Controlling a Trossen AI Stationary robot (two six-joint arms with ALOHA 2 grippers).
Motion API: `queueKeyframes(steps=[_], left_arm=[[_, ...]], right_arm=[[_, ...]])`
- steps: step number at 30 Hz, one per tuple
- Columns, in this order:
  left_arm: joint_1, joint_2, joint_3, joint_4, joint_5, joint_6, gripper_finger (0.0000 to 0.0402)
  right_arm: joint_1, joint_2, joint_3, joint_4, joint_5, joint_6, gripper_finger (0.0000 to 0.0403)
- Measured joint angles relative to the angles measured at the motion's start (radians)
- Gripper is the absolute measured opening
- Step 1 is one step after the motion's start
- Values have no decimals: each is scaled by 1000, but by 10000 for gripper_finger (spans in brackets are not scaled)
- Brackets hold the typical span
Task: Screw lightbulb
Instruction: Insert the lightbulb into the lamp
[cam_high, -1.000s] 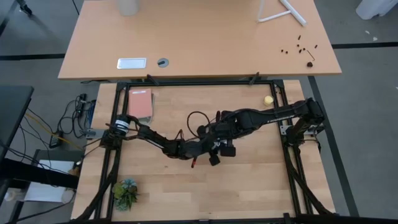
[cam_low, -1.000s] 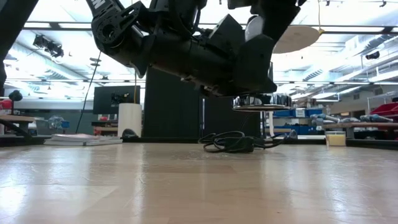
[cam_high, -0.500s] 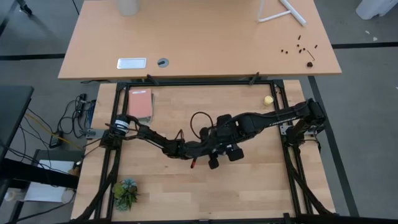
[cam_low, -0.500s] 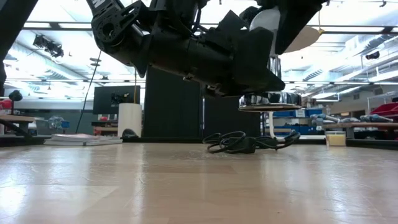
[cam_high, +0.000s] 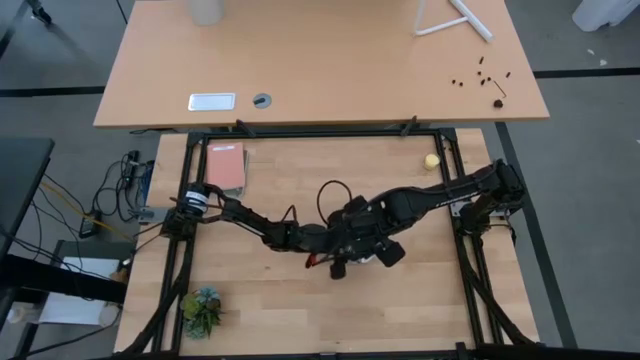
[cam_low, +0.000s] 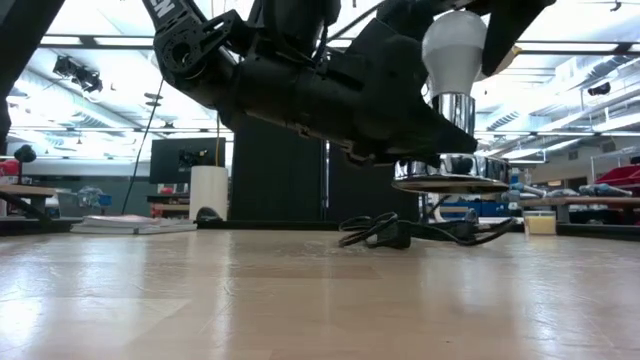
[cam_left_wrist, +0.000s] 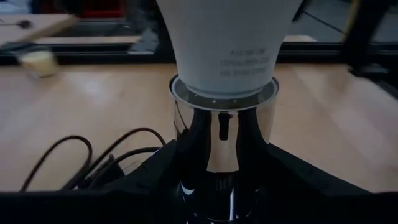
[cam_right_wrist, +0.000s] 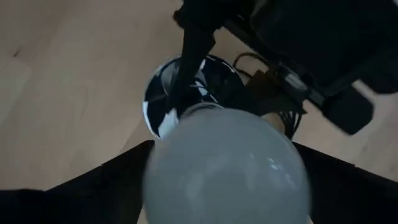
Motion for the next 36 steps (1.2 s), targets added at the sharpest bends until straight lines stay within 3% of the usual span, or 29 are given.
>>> queueKeyframes(steps=[6, 17, 23, 30, 36], left_arm=[[-1, 0, 0, -11, 103, 1, 195], [-1, 0, -1, -27, 87, 1, 195], [0, 3, -2, -37, 13, -3, 195], [-3, 3, -2, -42, -163, -6, 195], [-5, 3, -2, -43, -265, -34, 195]], right_arm=[[8, 10, 0, 60, -64, -29, 341], [8, 28, 0, 73, -119, 10, 286], [5, 40, 1, 70, -72, 125, 271], [-5, 40, 1, 43, 56, 326, 282], [-32, 40, 1, 44, 93, 510, 277]])
